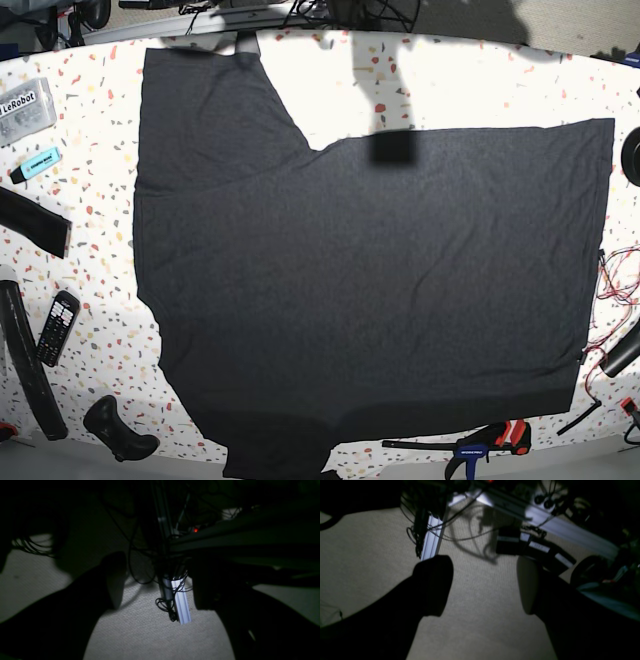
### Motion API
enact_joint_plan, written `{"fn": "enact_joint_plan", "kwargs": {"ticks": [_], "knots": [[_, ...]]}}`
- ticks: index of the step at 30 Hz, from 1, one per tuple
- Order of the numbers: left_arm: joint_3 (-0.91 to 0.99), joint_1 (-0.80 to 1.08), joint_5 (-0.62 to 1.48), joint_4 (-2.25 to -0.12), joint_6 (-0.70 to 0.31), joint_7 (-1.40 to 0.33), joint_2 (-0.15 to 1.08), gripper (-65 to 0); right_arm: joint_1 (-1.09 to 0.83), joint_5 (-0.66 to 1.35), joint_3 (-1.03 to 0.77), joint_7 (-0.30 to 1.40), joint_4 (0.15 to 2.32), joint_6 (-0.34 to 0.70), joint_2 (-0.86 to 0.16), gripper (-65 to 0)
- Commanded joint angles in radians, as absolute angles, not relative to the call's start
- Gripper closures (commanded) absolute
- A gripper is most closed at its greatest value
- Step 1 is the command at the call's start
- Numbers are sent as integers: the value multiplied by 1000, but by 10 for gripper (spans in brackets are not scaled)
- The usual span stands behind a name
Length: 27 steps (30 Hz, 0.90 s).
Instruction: Fold the T-shirt properly
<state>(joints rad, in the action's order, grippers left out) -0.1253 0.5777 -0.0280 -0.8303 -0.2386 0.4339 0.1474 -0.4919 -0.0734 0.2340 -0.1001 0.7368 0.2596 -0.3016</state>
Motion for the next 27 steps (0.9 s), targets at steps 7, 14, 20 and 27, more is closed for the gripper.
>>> {"fn": "enact_joint_plan", "kwargs": {"ticks": [7, 14, 20, 27], "knots": [[-125, 728, -25, -1044, -243, 410, 209, -389, -691, -60, 231, -105, 1016, 280, -364, -421], [-125, 863, -25, -1301, -174, 364, 217, -389, -911, 60, 223, -104, 1330, 280, -416, -421], [-125, 941, -25, -1482, -69, 280, 231, -389, -1046, 52, 176, 15, 1576, 280, -430, -421], [-124, 1018, -25, -1686, -67, 242, 267, -389, -1092, 52, 144, 231, 1838, 280, -441, -421]]}}
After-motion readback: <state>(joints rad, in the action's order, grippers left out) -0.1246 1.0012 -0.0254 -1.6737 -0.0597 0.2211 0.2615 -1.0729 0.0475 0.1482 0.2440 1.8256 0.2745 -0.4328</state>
